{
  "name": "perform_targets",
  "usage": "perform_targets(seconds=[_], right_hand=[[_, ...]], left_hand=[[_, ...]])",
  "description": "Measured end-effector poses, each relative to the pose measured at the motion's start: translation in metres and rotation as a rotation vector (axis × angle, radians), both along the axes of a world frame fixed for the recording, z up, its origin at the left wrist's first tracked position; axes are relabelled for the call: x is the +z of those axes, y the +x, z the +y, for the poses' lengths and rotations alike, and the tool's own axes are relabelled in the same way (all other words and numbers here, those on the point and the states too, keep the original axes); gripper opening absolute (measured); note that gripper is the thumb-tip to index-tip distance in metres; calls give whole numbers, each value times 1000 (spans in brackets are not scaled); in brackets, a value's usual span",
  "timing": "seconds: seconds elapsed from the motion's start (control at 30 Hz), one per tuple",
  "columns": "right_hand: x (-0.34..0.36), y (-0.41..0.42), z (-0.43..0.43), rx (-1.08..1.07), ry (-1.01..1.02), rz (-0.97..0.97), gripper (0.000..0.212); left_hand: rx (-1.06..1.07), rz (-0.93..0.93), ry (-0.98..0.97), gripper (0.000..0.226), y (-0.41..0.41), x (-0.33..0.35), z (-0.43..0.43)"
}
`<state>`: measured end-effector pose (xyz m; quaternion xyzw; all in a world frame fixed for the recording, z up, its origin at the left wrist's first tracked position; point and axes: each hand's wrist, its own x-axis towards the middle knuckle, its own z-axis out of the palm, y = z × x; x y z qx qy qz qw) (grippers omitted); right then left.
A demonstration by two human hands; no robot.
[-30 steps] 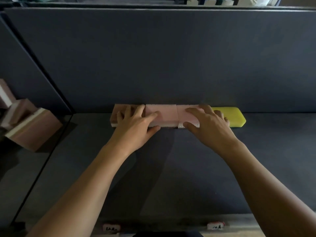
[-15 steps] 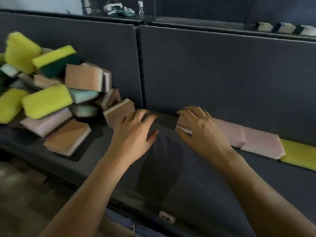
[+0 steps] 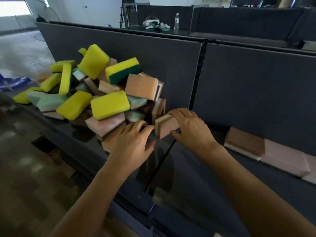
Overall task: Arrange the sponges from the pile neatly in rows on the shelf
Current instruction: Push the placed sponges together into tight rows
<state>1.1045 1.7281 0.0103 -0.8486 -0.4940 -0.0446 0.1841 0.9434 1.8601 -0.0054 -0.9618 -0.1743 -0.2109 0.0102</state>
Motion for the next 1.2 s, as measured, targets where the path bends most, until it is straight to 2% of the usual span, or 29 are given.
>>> perform_targets(seconds=[0.27, 0.37, 0.57, 0.7, 0.8, 0.93, 1.07, 1.2], right_hand=[[-6, 20, 29, -23, -193, -32, 74], [-6, 18, 34, -10, -240, -63, 69], [16, -5, 29, 38, -151, -97, 54], [27, -21, 22, 86, -56, -99, 53], [26, -28, 18, 110, -45, -124, 54], [19, -33, 8, 112, -27, -148, 52], [14, -32, -10, 92, 10, -127, 54], [7, -29, -32, 50, 32, -102, 54]], left_hand=[[-55, -5, 6, 43, 6, 9, 19], [-46, -42, 17, 44, 3, 16, 28], [60, -146, 91, 52, -9, 25, 57], [191, -137, 121, 63, -15, 27, 82], [245, -136, 95, 61, -16, 22, 97], [245, -107, 63, 55, -14, 18, 105], [225, -156, -5, 50, -14, 23, 101], [231, -158, -15, 54, -15, 29, 90]])
